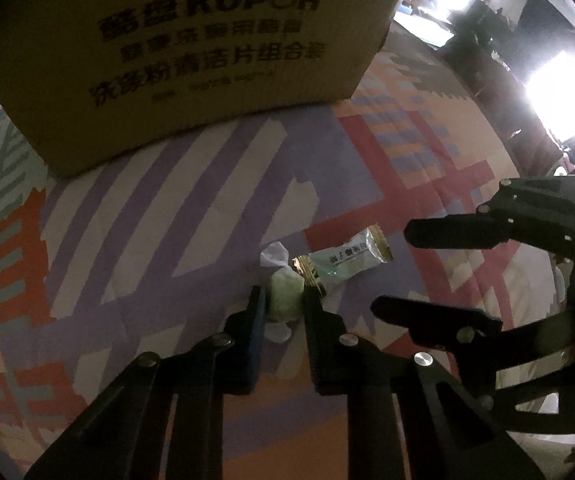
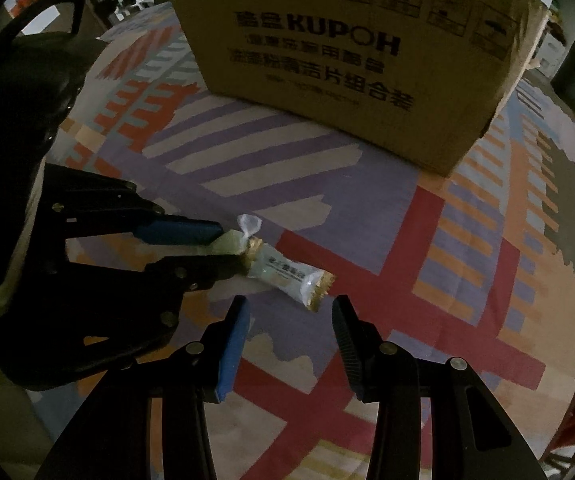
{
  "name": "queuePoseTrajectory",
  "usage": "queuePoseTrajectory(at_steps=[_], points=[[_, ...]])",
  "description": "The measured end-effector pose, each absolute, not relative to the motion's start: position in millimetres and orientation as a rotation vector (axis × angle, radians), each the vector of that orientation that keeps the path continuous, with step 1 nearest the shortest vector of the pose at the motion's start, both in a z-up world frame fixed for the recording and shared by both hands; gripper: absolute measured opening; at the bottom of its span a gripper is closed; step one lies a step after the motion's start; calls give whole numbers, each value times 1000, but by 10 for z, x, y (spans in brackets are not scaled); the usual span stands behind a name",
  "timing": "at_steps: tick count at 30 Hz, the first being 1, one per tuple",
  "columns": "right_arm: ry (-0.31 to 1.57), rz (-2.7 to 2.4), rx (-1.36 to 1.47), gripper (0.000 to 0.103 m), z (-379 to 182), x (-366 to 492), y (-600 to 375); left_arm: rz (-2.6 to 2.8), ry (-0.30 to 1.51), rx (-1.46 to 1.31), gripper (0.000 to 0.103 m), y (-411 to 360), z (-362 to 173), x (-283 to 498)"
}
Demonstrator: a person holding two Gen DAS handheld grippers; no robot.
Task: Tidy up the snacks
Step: 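Grasp the pale green candy with the left gripper while the right gripper grasps the white candy bar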
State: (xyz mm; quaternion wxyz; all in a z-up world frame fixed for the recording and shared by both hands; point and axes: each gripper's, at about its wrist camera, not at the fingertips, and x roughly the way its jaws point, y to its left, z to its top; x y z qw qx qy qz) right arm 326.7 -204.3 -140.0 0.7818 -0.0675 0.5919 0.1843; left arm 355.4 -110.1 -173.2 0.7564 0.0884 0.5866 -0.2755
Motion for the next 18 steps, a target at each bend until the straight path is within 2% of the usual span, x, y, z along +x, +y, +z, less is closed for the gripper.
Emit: queuePoseTrajectory(at_steps=[18], points=[[1300, 507, -374, 44, -1472, 3417, -1758, -547, 1297, 79, 19, -829, -1640, 3485]])
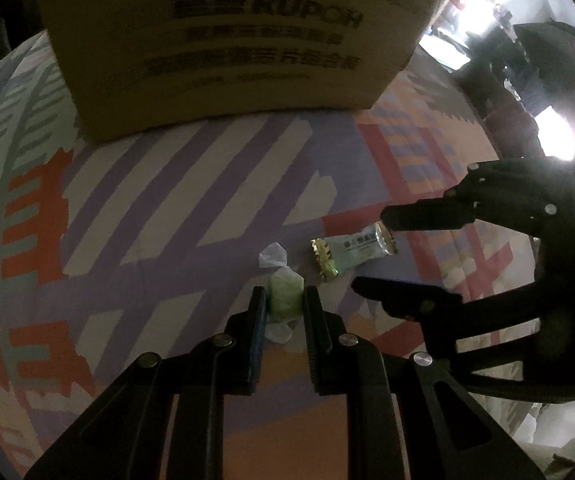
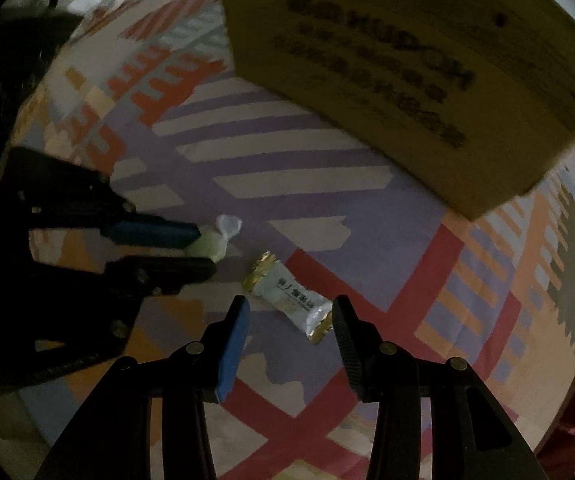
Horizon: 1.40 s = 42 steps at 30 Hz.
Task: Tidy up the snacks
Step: 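Grasp the pale green candy with the left gripper while the right gripper grasps the white candy bar, then lift both candies and carry them over the cardboard box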
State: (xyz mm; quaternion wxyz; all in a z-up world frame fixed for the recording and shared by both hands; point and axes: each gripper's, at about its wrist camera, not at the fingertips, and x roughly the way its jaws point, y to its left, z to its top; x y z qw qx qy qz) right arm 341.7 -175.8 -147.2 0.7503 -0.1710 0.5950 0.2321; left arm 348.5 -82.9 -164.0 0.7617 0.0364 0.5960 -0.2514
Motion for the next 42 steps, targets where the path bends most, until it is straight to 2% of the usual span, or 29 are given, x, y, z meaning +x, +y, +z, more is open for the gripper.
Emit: queuePoseTrajectory(at_steps=[11, 13, 14, 27, 42], points=[[1301, 493, -388, 43, -1612, 3437, -1673, -517, 1299, 54, 19, -811, -1655, 3496], [1299, 482, -369, 26, -1609, 3434, -1683, -516, 1297, 57, 19, -825, -1653, 3497], [1301, 475, -355, 24, -1604, 3431, -1690, -514, 1298, 57, 19, -826, -1654, 3497], [1242, 351, -175, 23, -1398, 3255, -1840, -484, 1230, 103, 19, -831, -1482, 3427], [1030, 225, -45, 23, -661, 3189, -1896, -472, 1055, 83, 19, -664, -724, 3435]])
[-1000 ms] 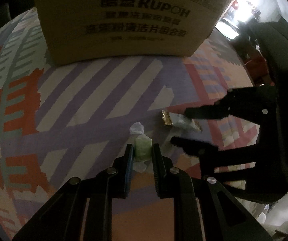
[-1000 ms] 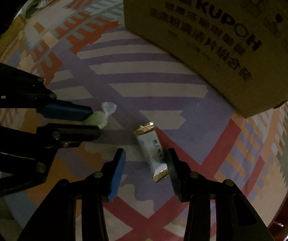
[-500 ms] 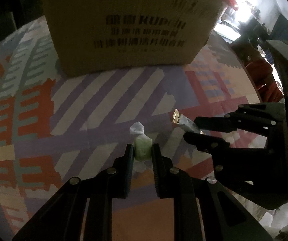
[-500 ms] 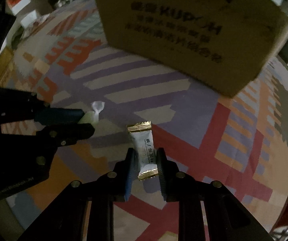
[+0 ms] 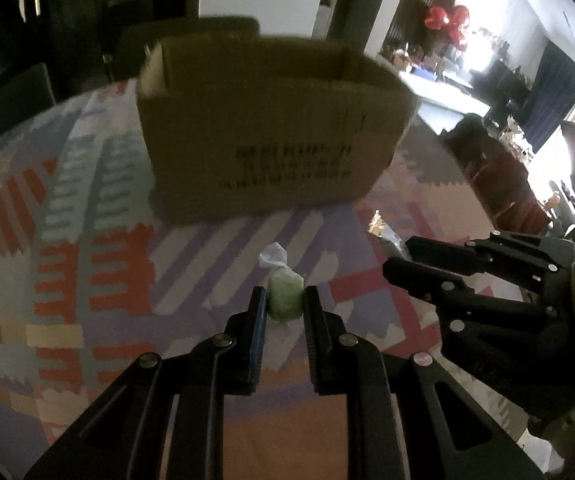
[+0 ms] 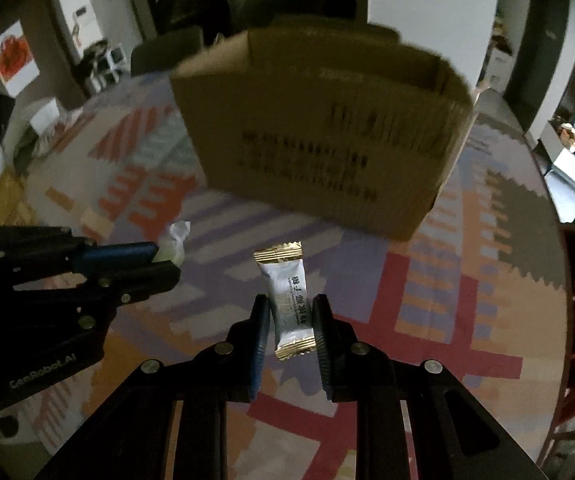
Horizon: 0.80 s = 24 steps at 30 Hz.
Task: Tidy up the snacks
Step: 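Lift both candies and carry them over the cardboard box, then lower both candies into the box and open both grippers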
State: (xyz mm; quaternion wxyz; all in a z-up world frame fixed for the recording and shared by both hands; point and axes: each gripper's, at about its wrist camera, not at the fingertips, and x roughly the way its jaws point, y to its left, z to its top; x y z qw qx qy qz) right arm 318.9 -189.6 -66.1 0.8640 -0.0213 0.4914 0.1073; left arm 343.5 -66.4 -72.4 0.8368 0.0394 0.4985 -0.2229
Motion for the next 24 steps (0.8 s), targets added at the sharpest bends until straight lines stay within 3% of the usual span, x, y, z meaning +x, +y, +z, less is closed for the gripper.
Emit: queuePoseTrajectory(at_steps=[24], points=[[779, 129, 48, 23, 367, 3496, -1976, -482, 831, 88, 19, -701, 408, 3876]])
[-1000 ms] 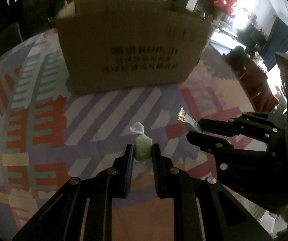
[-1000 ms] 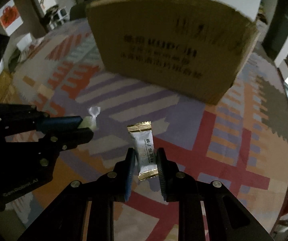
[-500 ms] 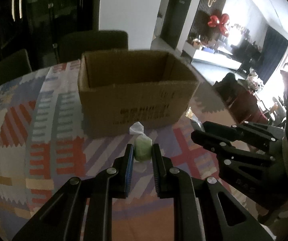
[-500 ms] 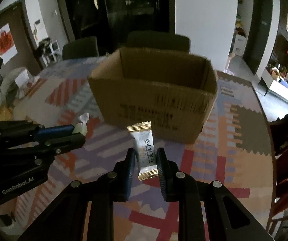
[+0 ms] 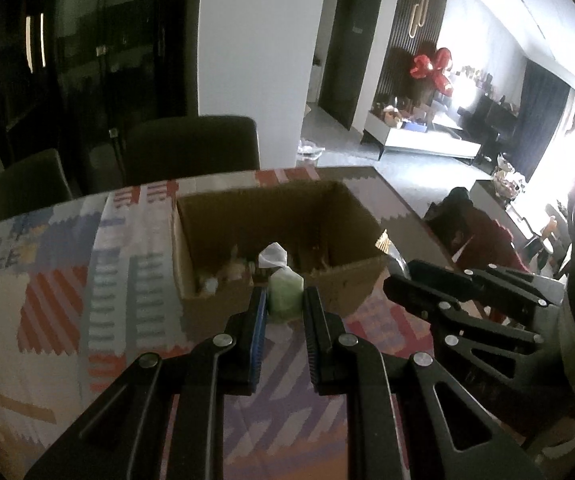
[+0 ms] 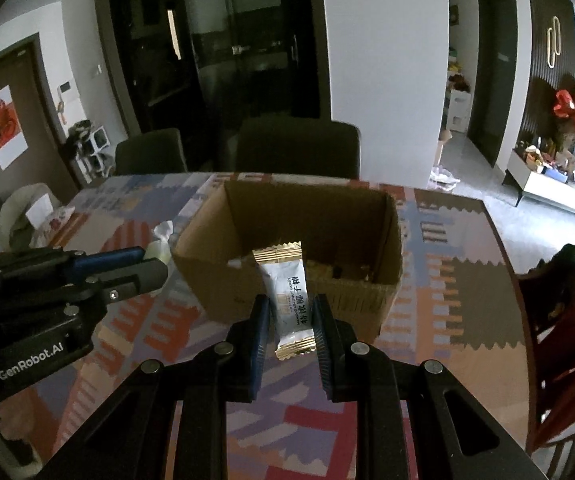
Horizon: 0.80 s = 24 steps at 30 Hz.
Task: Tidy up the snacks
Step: 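Lower both candies into the box and open both grippers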
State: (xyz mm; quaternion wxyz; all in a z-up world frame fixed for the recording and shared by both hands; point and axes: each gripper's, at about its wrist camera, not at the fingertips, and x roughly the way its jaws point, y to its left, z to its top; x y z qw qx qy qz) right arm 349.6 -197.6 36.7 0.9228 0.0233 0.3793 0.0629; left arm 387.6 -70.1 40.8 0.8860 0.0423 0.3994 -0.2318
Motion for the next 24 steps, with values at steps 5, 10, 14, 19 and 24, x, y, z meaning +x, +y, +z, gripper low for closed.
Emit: queuePoseTrajectory(at_steps=[5, 10, 14, 19, 24], points=[[760, 125, 40, 23, 454, 3646, -1994, -482, 826, 90, 19, -754, 482, 4077], [767, 115, 33, 23, 465, 3860, -2040, -473, 838, 94, 19, -785, 441, 4275], [785, 107, 25, 23, 425, 4022, -2069, -463, 859, 90, 19, -817, 394, 4412], [811, 105, 8, 23, 350, 4214, -2068, -446, 892, 83, 19, -851, 300, 4652], [832, 71, 22, 31, 290, 4368, -2105, -385, 892, 84, 61, -851, 267, 4790]])
